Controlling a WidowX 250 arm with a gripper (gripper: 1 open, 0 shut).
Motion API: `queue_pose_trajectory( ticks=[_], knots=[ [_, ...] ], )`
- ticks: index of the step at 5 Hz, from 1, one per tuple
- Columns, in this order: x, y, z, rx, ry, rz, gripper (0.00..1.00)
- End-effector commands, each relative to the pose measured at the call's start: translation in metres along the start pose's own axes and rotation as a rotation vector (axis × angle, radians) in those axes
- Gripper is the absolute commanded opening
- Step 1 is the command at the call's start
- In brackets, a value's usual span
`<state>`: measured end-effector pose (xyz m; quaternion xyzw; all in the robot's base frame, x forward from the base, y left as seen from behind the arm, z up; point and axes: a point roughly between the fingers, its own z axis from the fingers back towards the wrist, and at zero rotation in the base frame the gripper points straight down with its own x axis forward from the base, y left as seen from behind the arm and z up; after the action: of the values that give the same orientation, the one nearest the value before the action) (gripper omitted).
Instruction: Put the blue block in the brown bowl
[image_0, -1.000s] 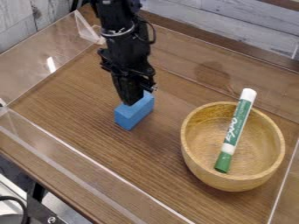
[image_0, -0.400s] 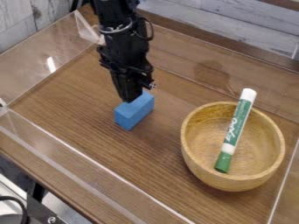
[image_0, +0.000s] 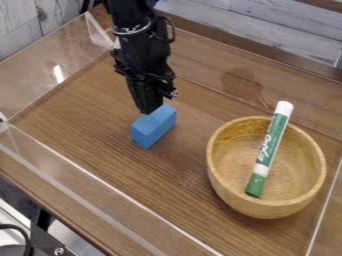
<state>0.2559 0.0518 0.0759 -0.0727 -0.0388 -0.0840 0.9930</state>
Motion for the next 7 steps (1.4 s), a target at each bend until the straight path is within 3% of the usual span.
queue_pose_trajectory(
  ticks=[1,6,7],
  knots=[
    [0.0108,0.006,0.0164,0.028,-0.063,-0.003,0.0],
    [0.0123,0.007,0.018,0.025,-0.075,-0.023,0.0],
    [0.0129,0.0066,0.0151,0.027,-0.068,-0.017,1.0]
  ],
)
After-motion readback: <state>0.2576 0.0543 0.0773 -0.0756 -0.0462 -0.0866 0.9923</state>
